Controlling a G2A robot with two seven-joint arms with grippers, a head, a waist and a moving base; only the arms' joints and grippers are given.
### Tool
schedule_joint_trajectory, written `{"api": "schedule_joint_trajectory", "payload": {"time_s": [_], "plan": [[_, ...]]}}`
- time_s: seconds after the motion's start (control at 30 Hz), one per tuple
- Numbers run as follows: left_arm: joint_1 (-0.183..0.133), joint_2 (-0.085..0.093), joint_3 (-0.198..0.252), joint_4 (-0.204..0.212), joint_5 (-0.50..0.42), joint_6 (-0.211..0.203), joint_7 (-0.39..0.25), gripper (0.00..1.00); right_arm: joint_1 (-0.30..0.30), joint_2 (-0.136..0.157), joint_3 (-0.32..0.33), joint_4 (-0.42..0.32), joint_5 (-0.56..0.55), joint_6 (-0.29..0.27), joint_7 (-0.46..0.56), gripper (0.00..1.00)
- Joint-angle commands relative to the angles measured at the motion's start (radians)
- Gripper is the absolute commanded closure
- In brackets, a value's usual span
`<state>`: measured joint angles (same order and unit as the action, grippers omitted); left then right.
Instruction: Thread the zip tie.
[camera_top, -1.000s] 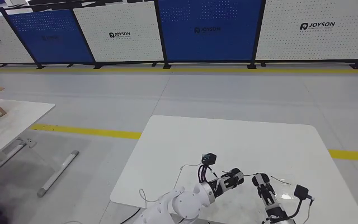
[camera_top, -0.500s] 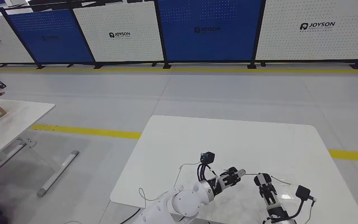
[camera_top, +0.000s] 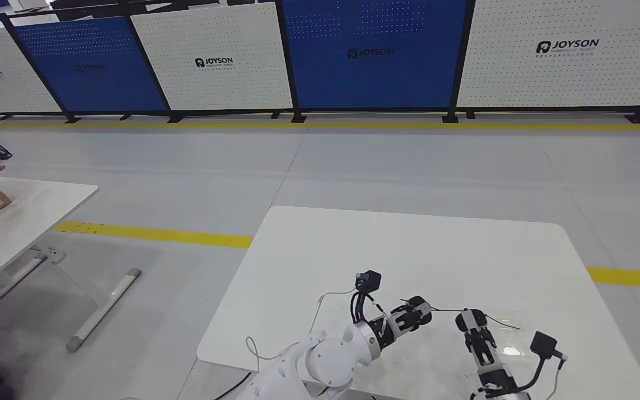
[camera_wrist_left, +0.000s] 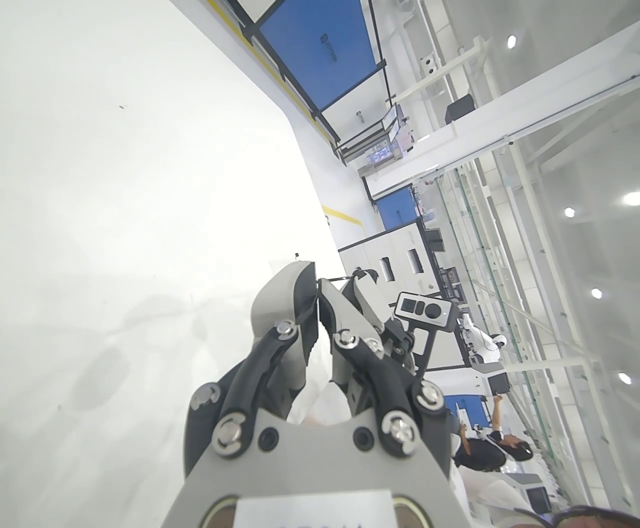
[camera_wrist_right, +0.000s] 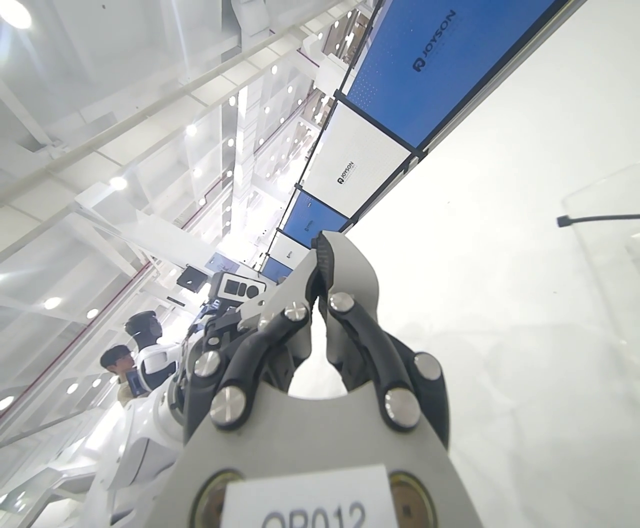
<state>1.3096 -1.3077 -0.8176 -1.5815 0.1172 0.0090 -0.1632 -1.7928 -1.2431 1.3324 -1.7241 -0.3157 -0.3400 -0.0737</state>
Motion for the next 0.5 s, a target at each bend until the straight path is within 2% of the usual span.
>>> {"api": "schedule_joint_trajectory", "payload": {"time_s": [0.0,0.47], "plan": [[0.0,0.0,0.002,0.001,0.006,-0.002,-0.003,1.0,0.0,0.0,0.0,-0.001,-0.001,0.0,0.002,1.0],[0.009,0.002,0.005,-0.014,0.022,-0.012,-0.017,1.0,0.008,0.001,-0.014,0.005,-0.021,0.0,0.022,1.0]]}}
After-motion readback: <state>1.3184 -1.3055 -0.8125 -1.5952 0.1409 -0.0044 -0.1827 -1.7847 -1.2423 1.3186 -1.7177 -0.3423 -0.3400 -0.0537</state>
